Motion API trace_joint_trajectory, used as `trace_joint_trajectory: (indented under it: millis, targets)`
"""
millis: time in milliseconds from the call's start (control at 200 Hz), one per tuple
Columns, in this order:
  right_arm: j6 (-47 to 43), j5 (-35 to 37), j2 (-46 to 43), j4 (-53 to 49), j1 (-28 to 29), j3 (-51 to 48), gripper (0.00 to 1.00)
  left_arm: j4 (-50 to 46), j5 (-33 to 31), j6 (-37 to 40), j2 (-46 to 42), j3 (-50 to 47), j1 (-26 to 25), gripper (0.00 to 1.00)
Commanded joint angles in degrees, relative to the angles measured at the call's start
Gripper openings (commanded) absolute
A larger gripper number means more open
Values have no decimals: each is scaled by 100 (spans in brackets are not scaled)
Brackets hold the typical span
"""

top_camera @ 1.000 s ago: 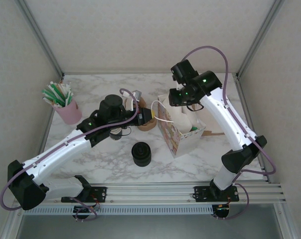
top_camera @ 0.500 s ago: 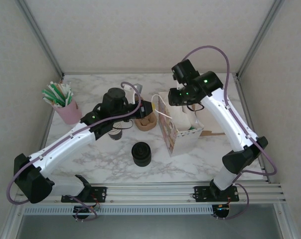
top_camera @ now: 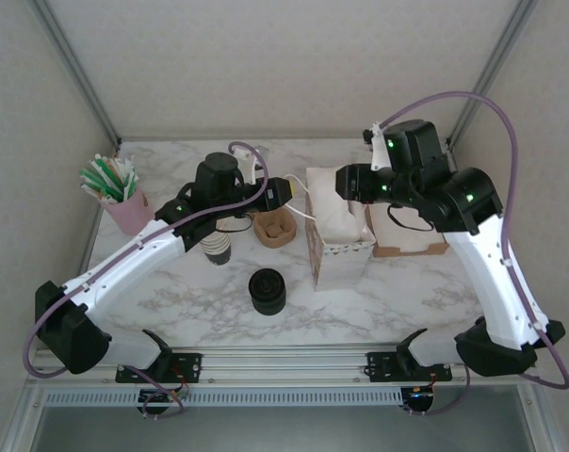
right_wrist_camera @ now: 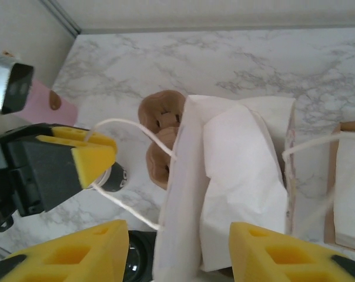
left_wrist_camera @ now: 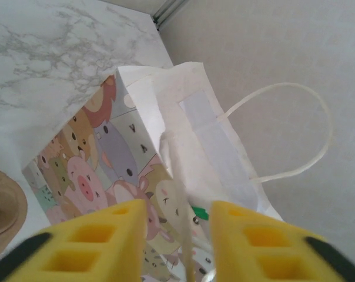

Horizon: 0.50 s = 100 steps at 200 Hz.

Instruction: Pack the takeout coffee

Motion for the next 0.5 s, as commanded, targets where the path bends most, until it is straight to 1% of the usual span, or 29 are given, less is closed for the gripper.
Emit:
trace_joint_trajectory:
  millis: [0,80,200,325,355,391,431,451,496]
  targets:
    - [53,-254,-120,280,16,-285,52,-185,88,55,-304,190,24,43]
    - [60,-411,-224,382,15,-462,55,-261,82,55,-445,197,24,47]
    - [44,-720,-376,571,14,-703,59,-418,-3,63,-675,223,24,58]
    - [26,-1094,-573,791,20,-954,63,-578,-123,114,-914,248,24,75]
    - [10,-1198,-628,836,26,-1016,66,-621,-163,133,-981,241,26,80]
    - [-12,-1309,-719,931,26,-1108,72,-647,-195,155,-1051,233,24,85]
    - [-21,-1453,-829,1034,28,-1215,74,-676,-219,181,-1139,209,24,89]
    - [-25,-1497,-879,1073,23,-1275,76,-684,-237,187,-1182,198,26,90]
    - [-19,-1566,-998,1137,29,-1371,77,-702,-290,204,-1284,163,24,95]
